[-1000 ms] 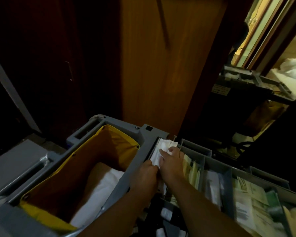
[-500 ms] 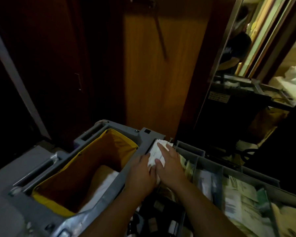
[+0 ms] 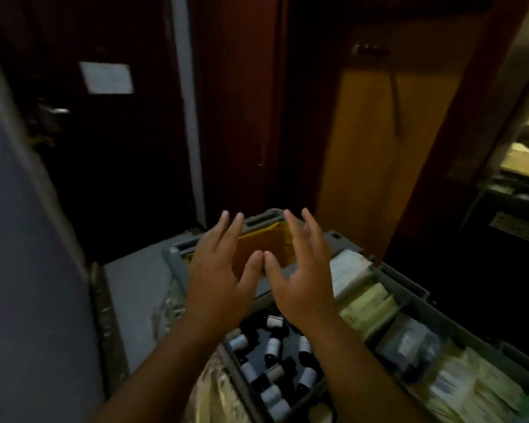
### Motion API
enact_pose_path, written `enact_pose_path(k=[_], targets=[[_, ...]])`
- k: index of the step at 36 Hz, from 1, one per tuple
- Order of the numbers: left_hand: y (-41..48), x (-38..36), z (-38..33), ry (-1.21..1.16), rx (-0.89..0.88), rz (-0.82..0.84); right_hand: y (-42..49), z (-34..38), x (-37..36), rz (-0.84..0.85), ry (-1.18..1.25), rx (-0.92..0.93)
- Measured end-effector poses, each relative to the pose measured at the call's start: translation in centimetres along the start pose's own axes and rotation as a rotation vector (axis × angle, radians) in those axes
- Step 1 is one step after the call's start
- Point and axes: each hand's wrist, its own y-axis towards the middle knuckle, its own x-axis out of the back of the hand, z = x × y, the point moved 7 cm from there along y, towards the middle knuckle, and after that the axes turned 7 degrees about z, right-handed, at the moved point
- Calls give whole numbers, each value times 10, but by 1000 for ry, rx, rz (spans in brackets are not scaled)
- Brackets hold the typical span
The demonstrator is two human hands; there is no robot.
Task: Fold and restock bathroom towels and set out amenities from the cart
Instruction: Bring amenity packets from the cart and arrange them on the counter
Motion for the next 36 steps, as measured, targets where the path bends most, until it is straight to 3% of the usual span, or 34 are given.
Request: enact_pose_path(k=[9, 15, 18, 23, 27, 36], targets=[[-107, 199, -5, 250, -116, -505, -21, 169, -63, 56, 254, 376], [-200, 308, -9, 466, -298, -846, -55, 298, -108, 73, 436, 666], [-243, 357, 7, 520, -239, -913, -80, 365, -140, 83, 559, 789], [-314, 451, 37, 650, -104, -974, -133, 477, -201, 198, 748, 846], [-374, 525, 48, 778, 6, -979, -178, 560, -239, 247, 772, 900], [-506, 642, 71, 943, 361, -1005, -278, 700, -323, 546, 988, 986]])
